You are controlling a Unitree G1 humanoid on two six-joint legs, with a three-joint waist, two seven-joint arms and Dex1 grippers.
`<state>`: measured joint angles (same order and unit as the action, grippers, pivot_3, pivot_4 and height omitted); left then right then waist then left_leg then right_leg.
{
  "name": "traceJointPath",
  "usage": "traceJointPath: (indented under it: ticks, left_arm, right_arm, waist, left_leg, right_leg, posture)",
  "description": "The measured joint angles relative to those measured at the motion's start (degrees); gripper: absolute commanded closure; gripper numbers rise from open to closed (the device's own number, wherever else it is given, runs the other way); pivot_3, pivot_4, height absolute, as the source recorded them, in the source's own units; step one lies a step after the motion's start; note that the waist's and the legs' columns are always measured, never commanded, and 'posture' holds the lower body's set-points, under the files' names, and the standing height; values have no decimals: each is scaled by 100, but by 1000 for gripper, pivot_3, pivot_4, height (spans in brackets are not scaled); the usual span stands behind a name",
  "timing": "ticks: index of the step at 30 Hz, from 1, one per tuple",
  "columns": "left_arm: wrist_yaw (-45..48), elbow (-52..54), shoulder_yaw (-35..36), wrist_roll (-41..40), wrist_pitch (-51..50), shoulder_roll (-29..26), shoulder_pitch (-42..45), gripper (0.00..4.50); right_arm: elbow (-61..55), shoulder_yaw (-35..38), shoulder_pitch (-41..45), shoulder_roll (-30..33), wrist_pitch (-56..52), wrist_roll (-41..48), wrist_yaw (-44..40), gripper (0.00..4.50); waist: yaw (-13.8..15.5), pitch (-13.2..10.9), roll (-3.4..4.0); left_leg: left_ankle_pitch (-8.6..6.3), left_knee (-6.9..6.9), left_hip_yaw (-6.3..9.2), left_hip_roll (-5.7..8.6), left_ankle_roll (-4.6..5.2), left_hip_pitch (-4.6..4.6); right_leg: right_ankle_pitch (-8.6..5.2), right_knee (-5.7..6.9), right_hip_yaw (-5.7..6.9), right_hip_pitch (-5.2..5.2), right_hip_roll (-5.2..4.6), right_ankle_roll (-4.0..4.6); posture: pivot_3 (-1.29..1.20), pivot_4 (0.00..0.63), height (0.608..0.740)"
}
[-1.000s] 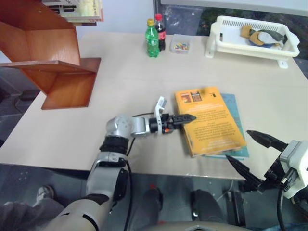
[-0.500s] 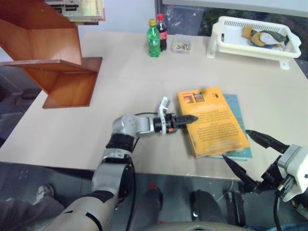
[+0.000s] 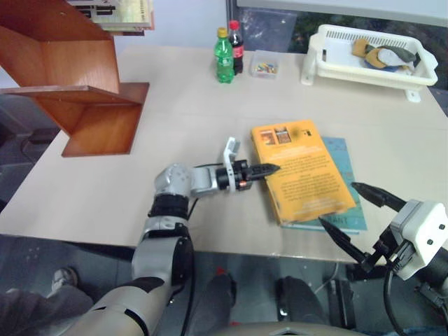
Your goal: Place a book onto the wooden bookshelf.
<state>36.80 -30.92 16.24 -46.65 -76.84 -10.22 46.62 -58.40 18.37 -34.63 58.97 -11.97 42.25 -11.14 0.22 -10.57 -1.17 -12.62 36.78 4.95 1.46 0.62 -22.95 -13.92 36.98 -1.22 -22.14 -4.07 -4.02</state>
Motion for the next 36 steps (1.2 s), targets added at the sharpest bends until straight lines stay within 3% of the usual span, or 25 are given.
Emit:
traceJointPath:
  ticks: [6, 10, 16, 20, 25, 27, 36]
  left_arm:
    - [-303, 1187, 359, -15, 310, -538, -188, 4240]
    - [283, 2834, -216, 830, 2128, -1866, -411, 4240]
    - [1690, 3409, -846, 2375, 5198, -3437, -465, 4240]
    - [2589, 3074, -1296, 3470, 7078, -4690, -127, 4240]
    - [3113, 2387, -1715, 4440, 7732, -5784, 729, 4240]
    - [2953, 1357, -2108, 5360, 8335, -6293, 1431, 4240]
    - [2415, -1250, -2842, 6988, 10208, -6476, 2666, 4240]
  right_arm:
    - [274, -289, 1010, -275, -479, 102, -411, 0]
    - [719, -621, 2091, -506, -668, 148, -767, 0]
    - [1435, -1179, 3144, -829, -812, 57, -1449, 0]
    - [1993, -1531, 3800, -1098, -812, -156, -1954, 0]
    - [2581, -1846, 4418, -1443, -795, -386, -2442, 0]
    - [2866, -2010, 4784, -1678, -742, -553, -2678, 0]
    - [3148, -2094, 4914, -2060, -666, -931, -2976, 0]
  waist:
    - [-12, -2, -5]
    - [-101, -10, -24]
    - [22, -6, -13]
    - [34, -9, -17]
    - [-3, -12, -19]
    - [-79, -21, -28]
    - [-119, -23, -34]
  left_leg:
    - [0, 0, 5, -5, -2, 0]
    - [-1, -10, -1, -13, -7, 14]
    - [-1, -28, -14, -8, -5, 4]
    - [-1, -28, -31, -8, -5, -38]
    - [-1, -6, -23, 5, -4, -91]
    - [-1, -5, -21, 4, -4, -92]
    - [-2, 10, -20, 8, -3, -92]
  right_leg:
    - [1, 1, -3, -1, -2, 2]
    - [3, 0, -22, -4, 0, 8]
    - [-8, -24, -19, -7, -8, 28]
    - [3, -19, -20, -57, -4, 9]
    - [4, 8, -6, -105, 5, 4]
    - [3, 10, -4, -107, 11, 3]
    - [2, 48, -3, -115, 8, 1]
  posture:
    - [0, 150, 740]
    - [0, 150, 740]
    - [0, 150, 740]
    - [0, 150, 740]
    - [0, 150, 740]
    - [0, 150, 740]
    - [0, 150, 740]
